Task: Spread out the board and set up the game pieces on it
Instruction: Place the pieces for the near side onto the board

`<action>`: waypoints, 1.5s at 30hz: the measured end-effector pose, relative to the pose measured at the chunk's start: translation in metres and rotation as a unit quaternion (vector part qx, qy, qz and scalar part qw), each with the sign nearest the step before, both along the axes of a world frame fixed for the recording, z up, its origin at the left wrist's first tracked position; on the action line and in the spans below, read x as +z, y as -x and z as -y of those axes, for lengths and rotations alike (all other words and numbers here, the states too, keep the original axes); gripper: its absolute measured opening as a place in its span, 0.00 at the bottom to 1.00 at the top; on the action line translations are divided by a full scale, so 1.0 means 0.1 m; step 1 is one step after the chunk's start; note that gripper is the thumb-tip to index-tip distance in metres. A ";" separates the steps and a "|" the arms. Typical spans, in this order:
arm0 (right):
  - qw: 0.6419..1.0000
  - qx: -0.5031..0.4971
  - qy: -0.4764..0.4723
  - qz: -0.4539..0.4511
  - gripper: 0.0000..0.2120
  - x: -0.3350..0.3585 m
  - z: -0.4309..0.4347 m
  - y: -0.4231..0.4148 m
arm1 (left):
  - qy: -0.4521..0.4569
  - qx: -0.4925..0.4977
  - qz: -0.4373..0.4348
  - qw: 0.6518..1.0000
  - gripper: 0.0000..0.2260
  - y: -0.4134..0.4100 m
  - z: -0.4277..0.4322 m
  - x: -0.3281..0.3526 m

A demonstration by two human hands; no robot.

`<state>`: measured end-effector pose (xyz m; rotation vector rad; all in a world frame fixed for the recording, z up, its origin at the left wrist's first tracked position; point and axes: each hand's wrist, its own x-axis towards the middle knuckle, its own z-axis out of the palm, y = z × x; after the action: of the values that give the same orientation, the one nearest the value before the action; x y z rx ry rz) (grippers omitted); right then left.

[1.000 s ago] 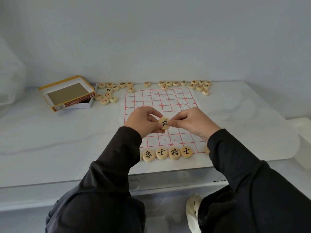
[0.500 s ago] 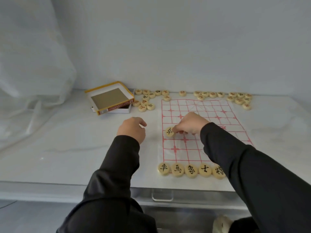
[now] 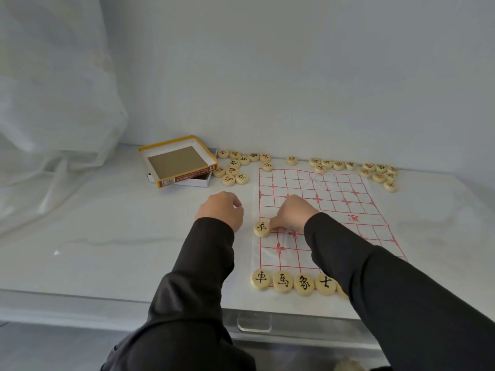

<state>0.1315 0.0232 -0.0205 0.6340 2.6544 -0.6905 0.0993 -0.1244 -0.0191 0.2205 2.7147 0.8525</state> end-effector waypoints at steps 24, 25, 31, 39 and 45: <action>0.974 0.180 -0.052 -0.128 0.17 0.22 -0.02 0.16 | -0.015 0.006 0.021 1.000 0.13 0.36 0.04 0.02; 0.973 0.173 -0.054 -0.146 0.17 0.23 -0.03 0.27 | -0.012 0.005 0.020 1.000 0.13 0.37 0.02 0.01; 0.979 0.135 -0.067 -0.138 0.22 0.02 -0.03 0.89 | 0.021 0.009 0.038 0.999 0.13 0.44 -0.02 -0.04; 0.970 0.116 -0.121 -0.174 0.22 -0.30 0.09 1.23 | 0.047 0.019 0.039 0.998 0.11 0.51 -0.02 -0.08; 0.966 0.089 -0.066 -0.233 0.13 -0.31 0.14 1.17 | 0.053 0.007 0.036 0.998 0.11 0.50 -0.02 -0.09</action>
<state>0.0145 0.0090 -0.0511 0.2804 3.1624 -0.6826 0.0492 -0.1221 -0.0284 0.1456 2.6880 0.7049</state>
